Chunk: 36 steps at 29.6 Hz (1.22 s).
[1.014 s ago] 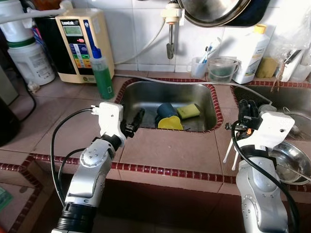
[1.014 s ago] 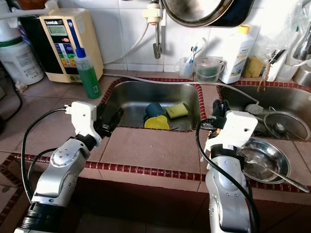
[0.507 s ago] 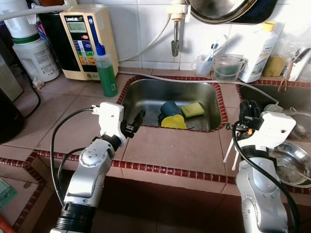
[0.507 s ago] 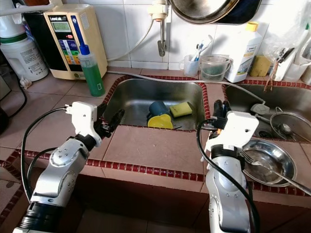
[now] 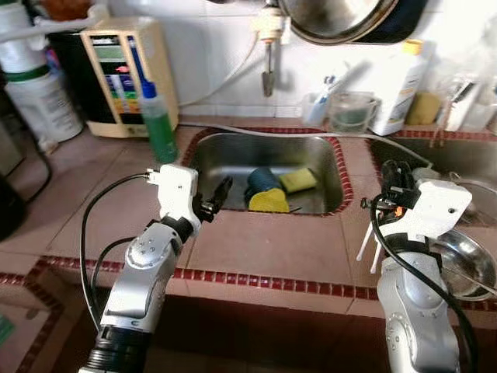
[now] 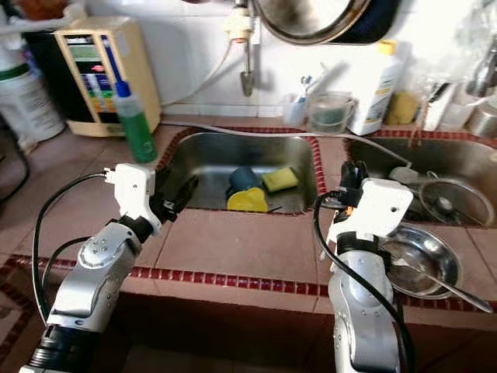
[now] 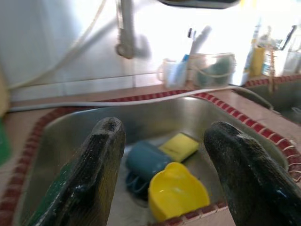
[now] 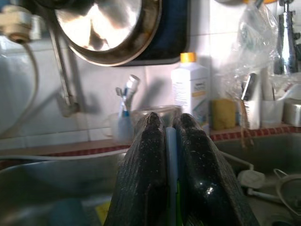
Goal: Kitchen organization
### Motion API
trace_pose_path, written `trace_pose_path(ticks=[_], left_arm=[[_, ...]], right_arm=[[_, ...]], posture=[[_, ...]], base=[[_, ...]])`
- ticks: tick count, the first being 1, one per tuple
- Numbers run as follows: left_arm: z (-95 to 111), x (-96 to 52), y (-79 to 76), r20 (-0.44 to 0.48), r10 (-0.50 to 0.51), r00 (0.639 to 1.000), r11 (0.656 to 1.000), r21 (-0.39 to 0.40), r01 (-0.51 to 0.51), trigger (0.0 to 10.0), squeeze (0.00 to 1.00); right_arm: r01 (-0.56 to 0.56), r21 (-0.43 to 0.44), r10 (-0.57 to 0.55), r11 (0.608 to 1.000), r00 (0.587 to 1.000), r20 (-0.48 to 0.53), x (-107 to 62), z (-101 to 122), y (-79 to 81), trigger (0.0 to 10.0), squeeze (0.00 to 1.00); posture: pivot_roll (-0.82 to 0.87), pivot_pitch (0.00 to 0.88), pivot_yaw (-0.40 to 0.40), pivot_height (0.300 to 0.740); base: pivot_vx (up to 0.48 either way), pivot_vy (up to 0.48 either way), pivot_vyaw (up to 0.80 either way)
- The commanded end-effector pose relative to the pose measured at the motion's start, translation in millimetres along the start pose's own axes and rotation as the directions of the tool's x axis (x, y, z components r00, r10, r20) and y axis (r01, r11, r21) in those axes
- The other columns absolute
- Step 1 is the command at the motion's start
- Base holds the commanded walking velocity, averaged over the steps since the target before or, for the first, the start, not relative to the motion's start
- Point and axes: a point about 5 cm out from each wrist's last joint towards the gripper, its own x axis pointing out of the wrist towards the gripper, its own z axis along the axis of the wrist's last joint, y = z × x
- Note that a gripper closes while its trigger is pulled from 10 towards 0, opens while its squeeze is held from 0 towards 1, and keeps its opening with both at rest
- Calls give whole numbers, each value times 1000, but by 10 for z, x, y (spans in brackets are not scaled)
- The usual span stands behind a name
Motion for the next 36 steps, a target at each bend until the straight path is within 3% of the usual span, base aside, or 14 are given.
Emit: trace_pose_path(ticks=[1, 27, 36], left_arm=[[24, -9, 4, -2, -4, 1000, 1000, 19, 4, 10000, 0], [14, -9, -40, -2, -17, 1000, 1000, 12, 17, 10000, 0], [16, -38, -170, 0, -135, 991, 991, 21, 135, 10000, 0]], right_arm=[[2, -4, -2, 1000, 1000, 9, 3, 21, 19, 10000, 0], [-2, -3, 2, 1000, 1000, 11, 10, 24, 28, 10000, 0], [11, -22, -11, 1000, 1000, 4, 90, -31, -49, 10000, 0]], posture=[[-229, 7, 73, 740], [-234, 3, 70, 740], [-234, 5, 75, 740]], base=[[319, 0, 0], [285, 0, 0], [0, 0, 0]])
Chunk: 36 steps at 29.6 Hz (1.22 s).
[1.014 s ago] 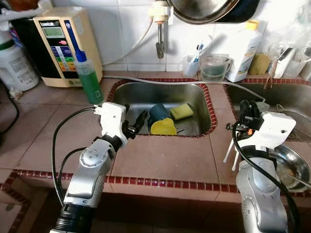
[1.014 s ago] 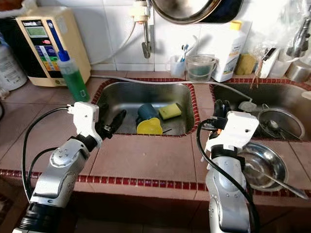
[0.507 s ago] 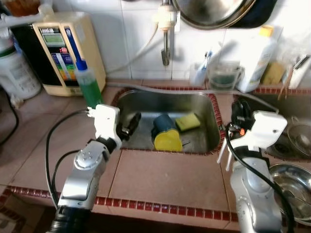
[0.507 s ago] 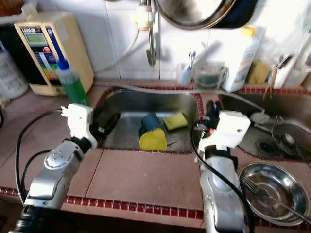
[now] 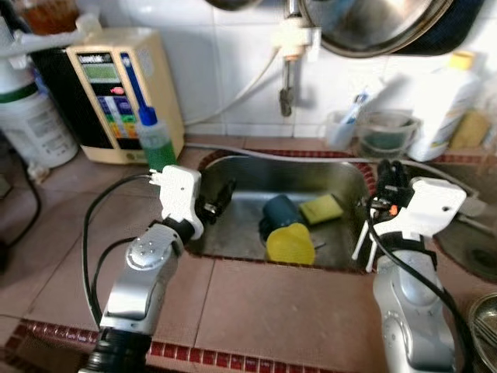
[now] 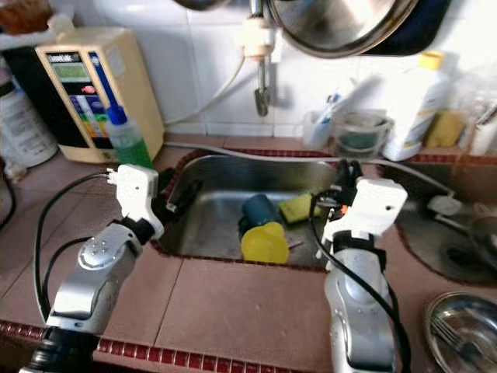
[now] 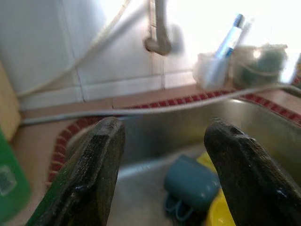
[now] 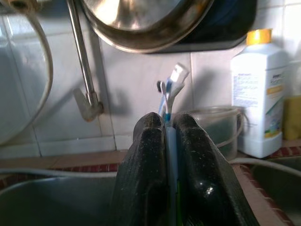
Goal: Kitchen organization
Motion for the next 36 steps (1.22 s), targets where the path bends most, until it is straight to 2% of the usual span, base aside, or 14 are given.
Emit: trace_pose_path(ticks=[1, 4, 12, 21, 29, 36], left_arm=[[49, -38, -38, 16, -49, 999, 998, 29, 49, 10000, 0], [50, -49, -71, 16, -78, 997, 997, 22, 78, 10000, 0], [-4, -109, -198, -18, -198, 980, 978, 67, 198, 10000, 0], [-15, -126, -247, -33, -235, 971, 969, 65, 236, 10000, 0], [-3, -148, -301, -40, -281, 959, 958, 48, 283, 10000, 0], [2, -192, -408, -52, -348, 936, 936, 28, 350, 10000, 0]], right_arm=[[17, -13, -16, 1000, 1000, 13, 72, 5, -52, 10000, 0], [27, -23, -27, 999, 999, 18, 113, 5, -96, 10000, 0], [59, -56, -58, 997, 998, 18, 280, -53, -281, 10000, 0], [78, -62, -77, 995, 997, 12, 389, -122, -372, 10000, 0], [93, -19, -92, 996, 996, 14, 457, -192, -371, 10000, 0], [127, 65, -128, 990, 992, 6, 564, -254, -356, 10000, 0]], posture=[[-234, 5, 75, 740], [-236, 8, 80, 740], [-235, 12, 88, 740], [-239, 19, 99, 740], [-240, 37, 120, 740], [-242, 65, 150, 740]], base=[[0, 0, 0], [0, 0, 0], [0, 0, 0], [0, 0, 0], [0, 0, 0], [0, 0, 0]])
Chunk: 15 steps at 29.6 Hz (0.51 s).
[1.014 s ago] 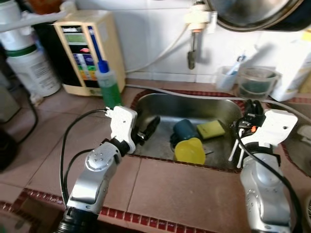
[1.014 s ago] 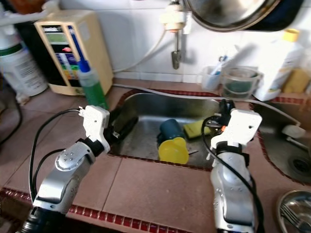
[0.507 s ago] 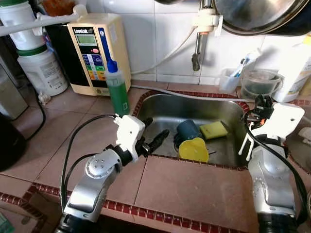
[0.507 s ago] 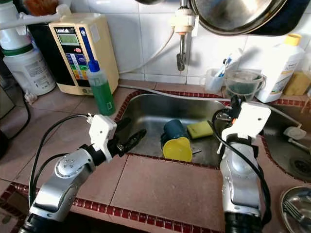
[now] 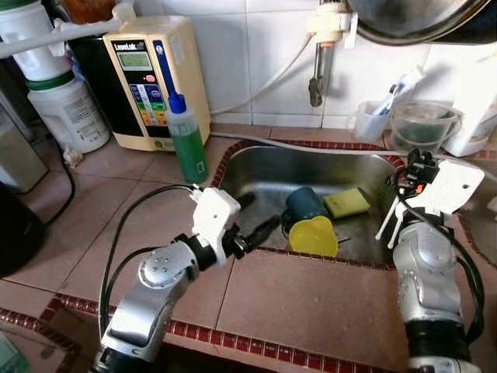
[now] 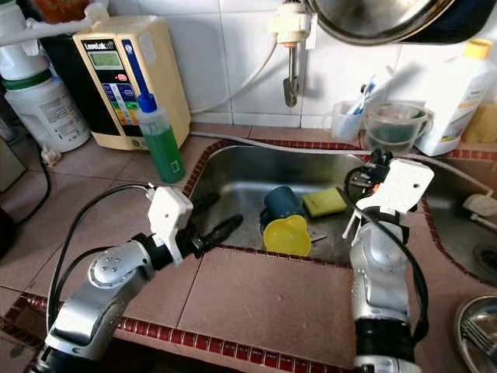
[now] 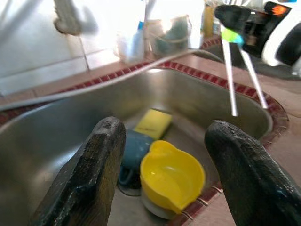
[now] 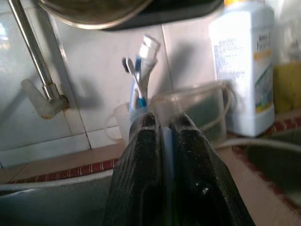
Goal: Kitchen organization
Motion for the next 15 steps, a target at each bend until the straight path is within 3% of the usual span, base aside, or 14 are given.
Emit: trace_pose_path(ticks=[1, 8, 15], left_arm=[[21, -24, -21, -6, -18, 1000, 1000, 4, 18, 10000, 0], [45, -62, -55, -14, -37, 999, 999, 0, 37, 10000, 0], [72, -115, -100, -24, -43, 999, 999, -22, 42, 10000, 0]], right_arm=[[4, 35, -4, 999, 1000, 15, 53, 21, 48, 10000, 0], [-8, 90, 6, 996, 1000, 19, 115, 9, 154, 10000, 0], [-41, 214, 38, 976, 999, 16, 138, -34, 306, 10000, 0]], posture=[[-242, 67, 152, 740], [-228, 87, 169, 740], [-209, 115, 182, 740]], base=[[0, 0, 0], [0, 0, 0], [0, 0, 0]])
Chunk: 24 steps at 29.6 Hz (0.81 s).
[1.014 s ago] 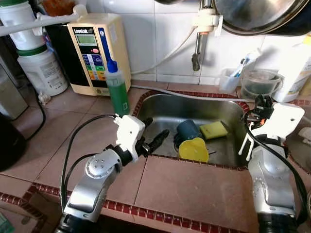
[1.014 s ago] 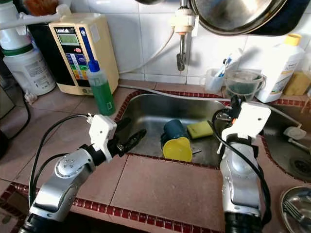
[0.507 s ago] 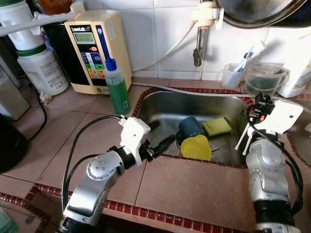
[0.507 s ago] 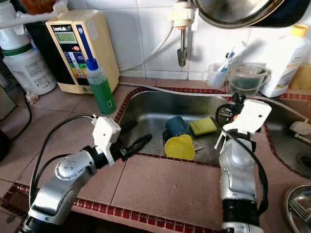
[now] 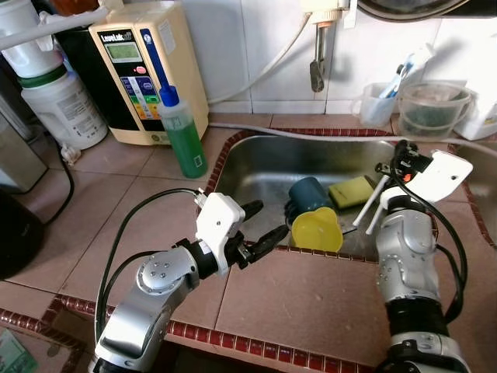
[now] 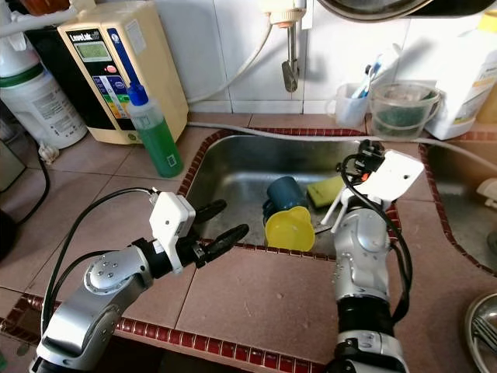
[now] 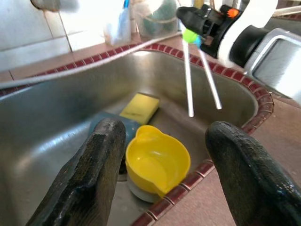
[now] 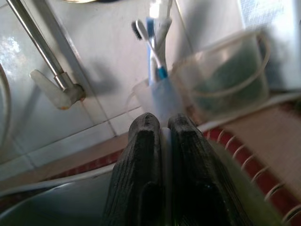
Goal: Kitchen organization
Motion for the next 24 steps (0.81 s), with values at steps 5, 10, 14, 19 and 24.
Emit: trace_pose_path(ticks=[5, 10, 14, 19, 24], left_arm=[[10, -95, -51, -24, -1, 1000, 1000, -19, 1, 10000, 0], [25, -143, -81, -38, -1, 999, 1000, -30, 0, 10000, 0], [30, -179, -98, -50, 1, 999, 999, -33, -3, 10000, 0], [46, -170, -83, -52, 14, 999, 999, -32, -15, 10000, 0], [64, -161, -54, -49, 37, 998, 999, -31, -38, 10000, 0]], right_arm=[[-46, 190, 45, 981, 999, 15, 45, -3, 223, 10000, 0], [-46, 271, 52, 961, 999, -15, 44, -57, 329, 10000, 0], [-38, 369, 60, 929, 997, -49, 15, -120, 449, 10000, 0], [-32, 451, 85, 892, 992, -97, -35, -203, 599, 10000, 0], [-39, 474, 120, 880, 983, -140, -84, -261, 725, 10000, 0]], posture=[[-189, 143, 193, 740], [-174, 165, 197, 740], [-167, 177, 198, 740], [-163, 183, 196, 740], [-163, 184, 193, 740]], base=[[0, 0, 0], [0, 0, 0], [0, 0, 0], [0, 0, 0], [0, 0, 0]])
